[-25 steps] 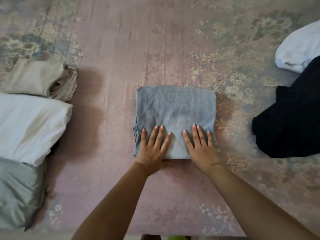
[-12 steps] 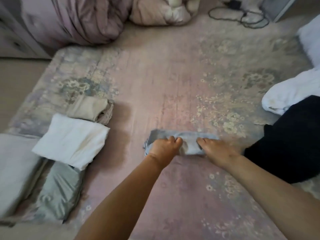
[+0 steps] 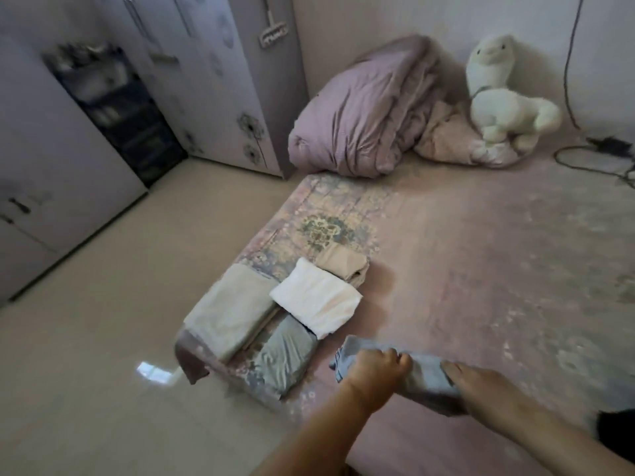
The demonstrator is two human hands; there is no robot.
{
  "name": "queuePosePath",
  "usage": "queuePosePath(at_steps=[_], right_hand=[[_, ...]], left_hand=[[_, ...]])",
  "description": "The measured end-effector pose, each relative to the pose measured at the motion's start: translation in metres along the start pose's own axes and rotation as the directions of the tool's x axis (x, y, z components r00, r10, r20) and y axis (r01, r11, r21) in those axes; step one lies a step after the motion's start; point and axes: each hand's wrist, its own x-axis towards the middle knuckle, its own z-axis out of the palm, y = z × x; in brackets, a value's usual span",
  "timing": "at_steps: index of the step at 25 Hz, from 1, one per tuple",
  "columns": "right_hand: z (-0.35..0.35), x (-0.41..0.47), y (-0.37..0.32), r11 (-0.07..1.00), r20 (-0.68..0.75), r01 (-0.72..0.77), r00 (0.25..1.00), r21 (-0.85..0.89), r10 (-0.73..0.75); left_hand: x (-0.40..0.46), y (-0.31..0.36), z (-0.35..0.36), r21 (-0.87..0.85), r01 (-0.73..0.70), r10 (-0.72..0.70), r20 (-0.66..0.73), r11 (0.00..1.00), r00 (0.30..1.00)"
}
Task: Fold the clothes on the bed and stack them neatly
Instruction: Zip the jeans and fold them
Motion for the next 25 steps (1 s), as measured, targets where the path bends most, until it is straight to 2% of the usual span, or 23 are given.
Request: queuePosePath(at_steps=[4, 9, 13, 16, 19, 21, 23, 24, 25], right_hand=[[-0.005, 0.029, -0.08, 0.983, 0.114, 0.082, 0.992, -0.166, -0.063], [0.01, 0.106, -0.193, 0.966, 0.046, 0.157, 0.987, -0.204, -0.151], [0.028, 0.201, -0.284, 0.967, 0.022, 0.154, 0.988, -0.201, -0.153], [0.03, 0.276, -0.347, 0.98, -0.016, 0.088, 0.996, -0.179, -0.092], [0.041, 0.333, -0.391, 0.969, -0.137, 0.052, 0.987, -0.242, -0.088], [0.065, 0.367, -0.413, 0.92, -0.325, 0.016, 0.933, -0.39, -0.154], [0.097, 0.393, -0.429, 0.847, -0.35, -0.06, 0.924, -0.528, -0.153], [0.121, 0.403, -0.432, 0.85, -0.35, -0.08, 0.928, -0.521, -0.127], [0.151, 0.413, -0.433, 0.855, -0.344, -0.112, 0.935, -0.507, -0.082]], left_hand=[[-0.044, -0.063, 0.006, -0.005, 0.053, -0.053, 0.021, 0.999, 0.998], [-0.093, -0.194, 0.038, 0.013, 0.07, -0.071, 0.042, 0.997, 0.997], [-0.105, -0.32, 0.092, 0.006, 0.036, -0.036, -0.061, 0.999, 0.997], [-0.106, -0.418, 0.132, 0.045, -0.062, 0.07, -0.179, 0.997, 0.981], [-0.099, -0.491, 0.165, 0.091, -0.135, 0.16, -0.388, 0.987, 0.908], [-0.089, -0.529, 0.203, 0.064, -0.183, 0.186, -0.578, 0.981, 0.795], [-0.083, -0.545, 0.258, 0.026, -0.228, 0.178, -0.712, 0.973, 0.679], [-0.083, -0.544, 0.289, -0.002, -0.247, 0.166, -0.736, 0.969, 0.656], [-0.089, -0.535, 0.324, -0.029, -0.246, 0.152, -0.716, 0.969, 0.681]])
